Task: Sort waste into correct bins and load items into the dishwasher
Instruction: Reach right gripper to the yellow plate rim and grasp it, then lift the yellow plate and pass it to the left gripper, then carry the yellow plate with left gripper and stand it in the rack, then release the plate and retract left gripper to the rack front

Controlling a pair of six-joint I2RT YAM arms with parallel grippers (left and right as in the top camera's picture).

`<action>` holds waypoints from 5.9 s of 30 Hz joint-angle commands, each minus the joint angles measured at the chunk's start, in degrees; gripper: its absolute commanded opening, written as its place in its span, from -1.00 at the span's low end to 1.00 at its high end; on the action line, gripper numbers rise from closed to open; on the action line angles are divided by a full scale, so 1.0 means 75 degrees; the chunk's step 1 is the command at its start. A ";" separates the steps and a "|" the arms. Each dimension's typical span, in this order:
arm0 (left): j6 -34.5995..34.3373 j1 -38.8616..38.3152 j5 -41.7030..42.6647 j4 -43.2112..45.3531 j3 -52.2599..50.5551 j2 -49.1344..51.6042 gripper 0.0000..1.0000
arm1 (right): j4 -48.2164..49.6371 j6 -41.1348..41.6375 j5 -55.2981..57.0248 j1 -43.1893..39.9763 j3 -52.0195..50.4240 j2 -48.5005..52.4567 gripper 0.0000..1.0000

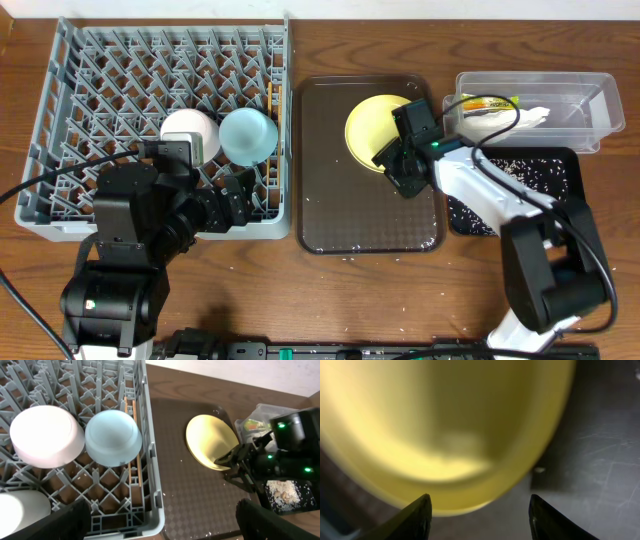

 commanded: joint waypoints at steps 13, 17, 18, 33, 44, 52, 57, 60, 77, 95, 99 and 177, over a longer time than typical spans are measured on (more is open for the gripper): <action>-0.0015 0.0047 0.0093 -0.0079 0.0184 -0.0009 0.89 | -0.0589 0.0277 0.0321 0.0085 -0.0020 0.0796 -0.98; -0.0017 0.0047 0.0096 -0.0067 0.0184 -0.0017 0.88 | -0.0656 -0.0589 0.0213 -0.0052 -0.0017 0.0664 -0.98; -0.0017 0.0047 0.0096 -0.0047 0.0184 -0.0017 0.88 | -0.0653 -0.0863 0.0143 -0.0111 -0.0017 0.0574 -0.98; -0.0682 0.0047 0.1679 0.1679 0.0184 0.0245 0.86 | -0.0157 -0.6910 -0.2987 -0.1556 0.0003 -0.1682 -0.98; -0.0994 0.0047 0.5566 0.1932 0.0184 0.2192 0.84 | 0.0128 -0.8717 -0.6062 -0.1667 0.0003 -0.2833 -0.98; -0.0997 0.0029 0.5677 0.1900 0.0184 0.2836 0.50 | 0.0157 -0.8717 -0.6703 -0.1498 0.0003 -0.3048 -0.97; -0.1052 -0.0114 0.5729 0.1906 0.0184 0.2871 0.20 | 0.0358 -0.8702 -0.6612 -0.1055 0.0003 -0.3048 -0.98; -0.1049 -0.0134 0.5727 0.1897 0.0184 0.2871 -0.29 | 0.0472 -0.8539 -0.6207 -0.0801 0.0003 -0.3048 -0.98; -0.0443 -0.0125 0.1207 0.0227 0.1008 0.2323 -0.86 | 0.0259 -0.8489 -0.5275 -0.1373 0.0003 -0.3075 0.54; 0.3829 -0.0125 -0.7717 -0.0012 0.2375 0.3430 -0.85 | -0.0793 -0.7988 -0.2419 -0.1355 0.0003 -0.3072 0.99; 0.4252 -0.0064 -0.8294 0.0414 0.2375 0.4036 -0.85 | -0.0915 -0.7991 -0.2419 -0.1355 0.0003 -0.3072 0.99; 0.1673 0.1888 0.0437 -0.0522 0.2378 0.2072 0.79 | -0.1113 -0.7997 -0.2101 -0.1373 0.0003 -0.3144 0.99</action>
